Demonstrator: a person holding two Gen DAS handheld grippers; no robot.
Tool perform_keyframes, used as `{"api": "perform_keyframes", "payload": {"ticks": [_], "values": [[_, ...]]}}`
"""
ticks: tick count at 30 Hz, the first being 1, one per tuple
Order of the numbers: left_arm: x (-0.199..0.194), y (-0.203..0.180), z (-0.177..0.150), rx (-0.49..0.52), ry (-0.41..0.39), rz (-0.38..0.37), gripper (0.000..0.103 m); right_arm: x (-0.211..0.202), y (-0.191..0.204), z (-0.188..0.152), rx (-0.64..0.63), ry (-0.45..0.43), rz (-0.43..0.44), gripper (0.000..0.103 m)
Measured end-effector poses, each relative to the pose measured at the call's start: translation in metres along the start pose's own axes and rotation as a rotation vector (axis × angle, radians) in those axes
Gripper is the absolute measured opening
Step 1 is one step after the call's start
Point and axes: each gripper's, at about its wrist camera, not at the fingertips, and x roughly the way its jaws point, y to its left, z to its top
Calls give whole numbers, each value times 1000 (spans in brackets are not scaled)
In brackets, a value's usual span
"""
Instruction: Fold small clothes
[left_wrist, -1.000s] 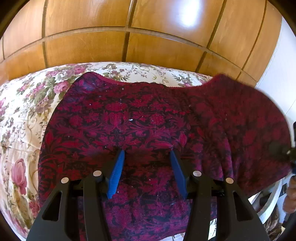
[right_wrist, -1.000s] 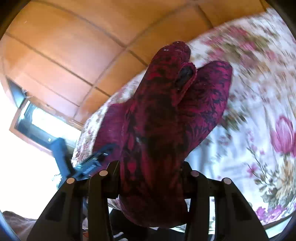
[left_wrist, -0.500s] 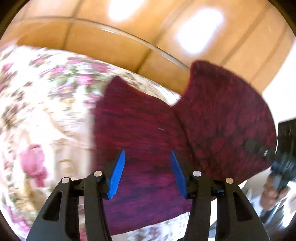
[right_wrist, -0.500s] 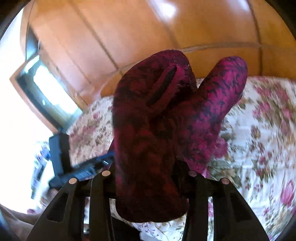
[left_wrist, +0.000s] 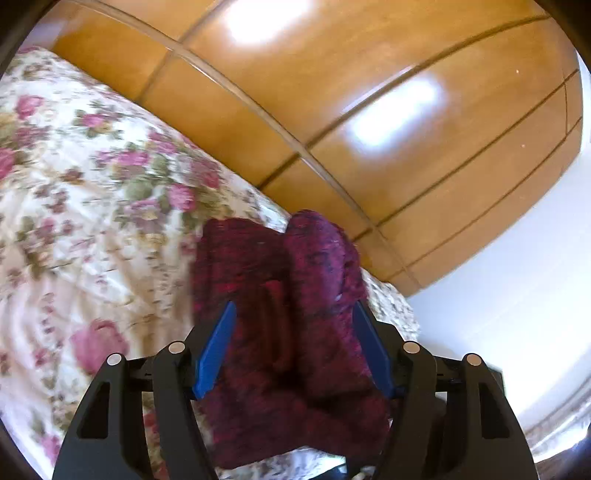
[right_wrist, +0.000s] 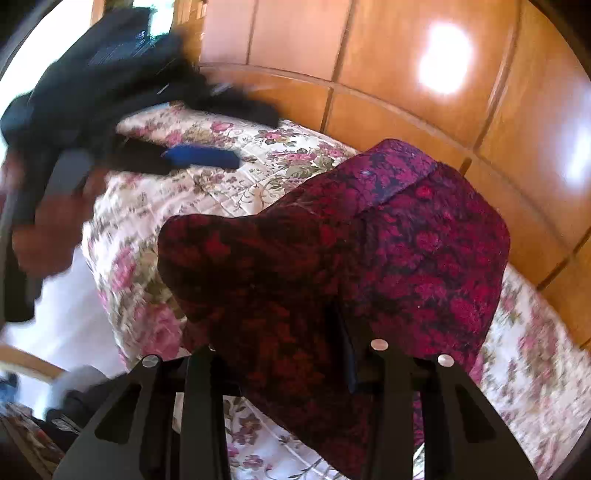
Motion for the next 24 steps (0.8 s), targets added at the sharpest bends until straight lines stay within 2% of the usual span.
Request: {"api": "perform_keyframes", "payload": {"ticks": [3,6,7,8,9,10,11,12,13,14,16,18,21,24], "values": [[27,-10,9,27,71,-24,64,0,11,-1,-14,-13,-14,36],[64,-12,15,40,170,3,64,-3,9,-1,-14,-34,-18,37],[72,-13,15,39,195,9,60,-5,8,-2,-7,-43,-12,39],[82,-14,16,41,226,12,54,-7,7,-4,-3,-49,-3,42],[87,-16,17,52,242,17,34,-7,9,-6,1,-56,5,44],[92,-19,17,72,248,27,25,-9,6,-8,12,-66,29,54],[93,-23,17,90,244,34,23,-13,3,-12,27,-74,66,66],[93,-27,18,103,234,39,20,-19,-2,-13,49,-82,115,69],[91,-31,18,121,222,50,19,-28,-12,-15,89,-93,207,74],[91,-32,18,134,217,57,19,-35,-21,-17,123,-95,293,85],[84,-35,16,164,204,81,19,-54,-51,-24,230,-120,449,91],[75,-33,15,172,190,95,19,-65,-78,-30,315,-152,488,91],[59,-27,9,175,165,125,19,-69,-121,-41,443,-184,429,91],[45,-14,-3,149,145,159,19,-55,-138,-37,477,-161,356,82]]}}
